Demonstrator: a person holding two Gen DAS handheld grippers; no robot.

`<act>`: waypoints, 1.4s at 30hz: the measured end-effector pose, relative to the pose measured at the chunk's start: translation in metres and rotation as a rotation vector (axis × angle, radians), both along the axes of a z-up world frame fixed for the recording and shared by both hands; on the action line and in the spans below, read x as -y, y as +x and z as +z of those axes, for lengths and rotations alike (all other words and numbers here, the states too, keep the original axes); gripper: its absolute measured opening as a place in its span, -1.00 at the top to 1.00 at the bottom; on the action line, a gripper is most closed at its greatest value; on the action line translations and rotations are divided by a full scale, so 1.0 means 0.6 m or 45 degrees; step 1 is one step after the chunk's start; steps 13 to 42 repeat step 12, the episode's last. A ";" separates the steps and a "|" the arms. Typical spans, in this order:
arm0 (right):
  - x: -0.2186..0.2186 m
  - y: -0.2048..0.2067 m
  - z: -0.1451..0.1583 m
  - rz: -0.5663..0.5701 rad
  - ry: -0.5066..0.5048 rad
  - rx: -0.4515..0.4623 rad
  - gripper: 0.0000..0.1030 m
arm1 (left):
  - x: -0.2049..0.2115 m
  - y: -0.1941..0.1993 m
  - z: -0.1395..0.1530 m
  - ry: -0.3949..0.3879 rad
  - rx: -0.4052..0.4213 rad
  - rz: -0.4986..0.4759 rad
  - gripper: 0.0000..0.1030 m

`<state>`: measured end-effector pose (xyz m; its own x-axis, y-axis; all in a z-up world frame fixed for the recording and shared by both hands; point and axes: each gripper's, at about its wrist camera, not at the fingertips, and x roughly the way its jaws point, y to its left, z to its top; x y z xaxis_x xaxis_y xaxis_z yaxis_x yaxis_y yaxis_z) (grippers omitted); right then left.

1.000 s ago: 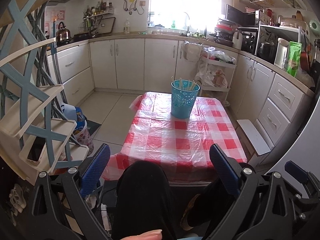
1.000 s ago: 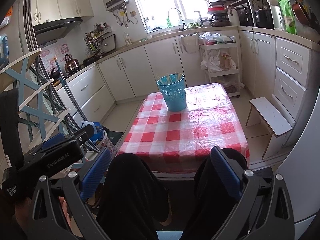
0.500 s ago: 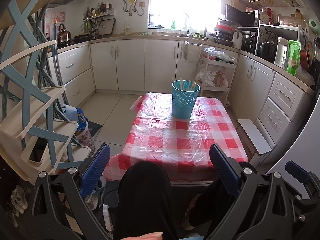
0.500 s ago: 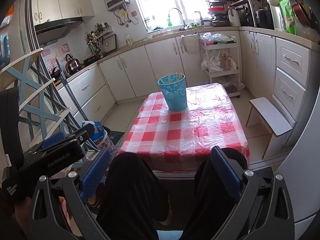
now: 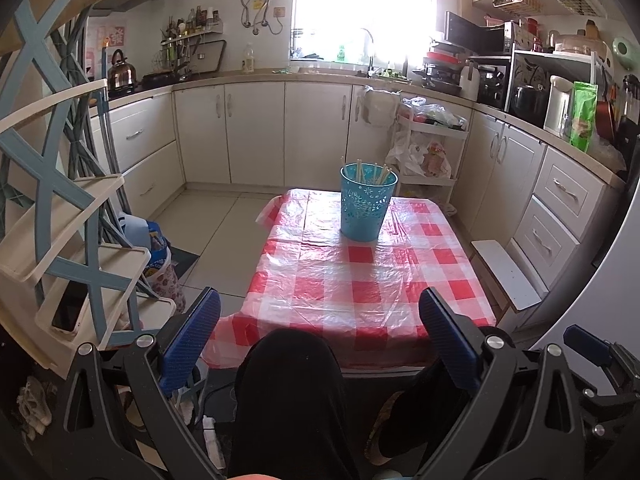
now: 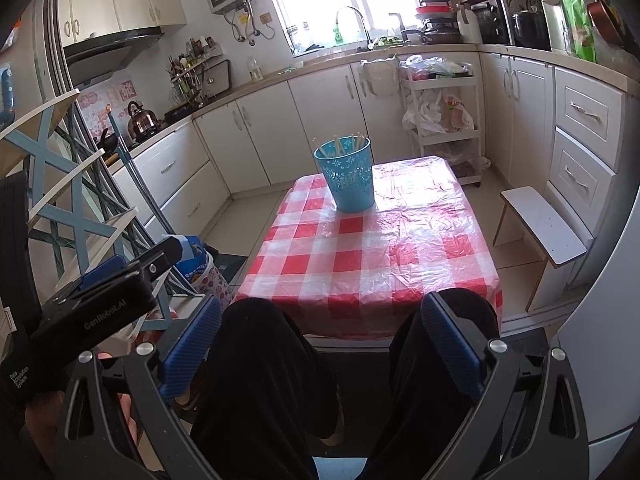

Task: Organize utensils

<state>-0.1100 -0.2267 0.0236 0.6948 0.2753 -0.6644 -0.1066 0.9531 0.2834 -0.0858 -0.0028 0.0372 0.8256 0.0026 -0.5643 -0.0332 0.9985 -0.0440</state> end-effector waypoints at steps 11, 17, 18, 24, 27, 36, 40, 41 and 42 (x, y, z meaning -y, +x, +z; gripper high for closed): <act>-0.004 0.004 -0.001 0.004 -0.009 -0.003 -0.86 | 0.004 0.009 -0.001 -0.002 -0.031 0.010 -0.85; -0.004 0.004 -0.001 0.004 -0.009 -0.003 -0.86 | 0.005 0.008 0.000 0.003 -0.025 0.012 -0.85; -0.004 0.004 -0.001 0.004 -0.009 -0.003 -0.86 | 0.005 0.008 0.000 0.003 -0.025 0.012 -0.85; -0.004 0.004 -0.001 0.004 -0.009 -0.003 -0.86 | 0.005 0.008 0.000 0.003 -0.025 0.012 -0.85; -0.004 0.004 -0.001 0.004 -0.009 -0.003 -0.86 | 0.005 0.008 0.000 0.003 -0.025 0.012 -0.85; -0.004 0.004 -0.001 0.004 -0.009 -0.003 -0.86 | 0.005 0.008 0.000 0.003 -0.025 0.012 -0.85; -0.004 0.004 -0.001 0.004 -0.009 -0.003 -0.86 | 0.005 0.008 0.000 0.003 -0.025 0.012 -0.85; -0.004 0.004 -0.001 0.004 -0.009 -0.003 -0.86 | 0.005 0.008 0.000 0.003 -0.025 0.012 -0.85; -0.004 0.004 -0.001 0.004 -0.009 -0.003 -0.86 | 0.005 0.008 0.000 0.003 -0.025 0.012 -0.85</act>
